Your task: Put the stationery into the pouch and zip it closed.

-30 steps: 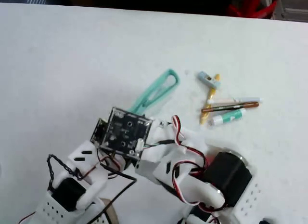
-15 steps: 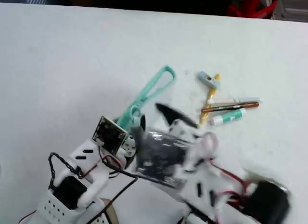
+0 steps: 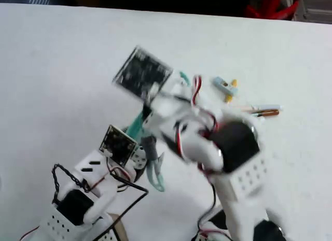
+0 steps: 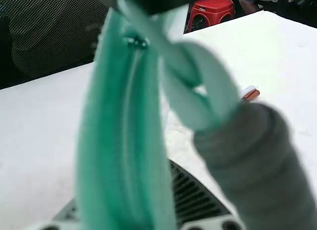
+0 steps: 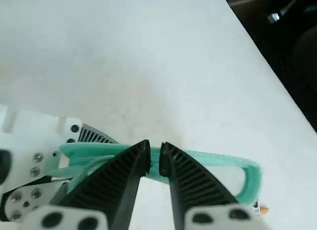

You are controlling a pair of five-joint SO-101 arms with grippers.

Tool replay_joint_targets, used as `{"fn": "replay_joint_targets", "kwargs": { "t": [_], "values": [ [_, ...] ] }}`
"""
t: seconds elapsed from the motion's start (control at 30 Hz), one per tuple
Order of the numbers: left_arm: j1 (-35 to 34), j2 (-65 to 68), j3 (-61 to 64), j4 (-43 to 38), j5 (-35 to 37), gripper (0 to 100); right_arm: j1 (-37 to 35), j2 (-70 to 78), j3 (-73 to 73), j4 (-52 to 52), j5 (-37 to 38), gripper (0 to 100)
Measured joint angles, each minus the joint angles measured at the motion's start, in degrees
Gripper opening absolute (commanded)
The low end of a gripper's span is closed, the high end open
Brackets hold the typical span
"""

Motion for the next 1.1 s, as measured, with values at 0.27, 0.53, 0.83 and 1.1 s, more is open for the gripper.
{"fn": "replay_joint_targets", "kwargs": {
  "t": [0.27, 0.53, 0.83, 1.1],
  "values": [
    [0.00, 0.00, 0.00, 0.00, 0.00, 2, 6.33, 4.13, -3.69, 1.05, -0.18, 1.8],
    [-0.18, 0.00, 0.00, 0.00, 0.09, 2, 6.33, 9.58, -4.84, 5.10, -0.18, 2.0],
    [-0.26, 0.00, 0.00, 0.00, 0.18, 16, 7.30, 13.10, -4.13, 5.36, -0.26, 20.1],
    [-3.34, -0.09, -0.09, -0.35, 6.51, 16, 7.38, 13.54, -2.99, 5.36, -0.44, 31.0]
  ]
}}
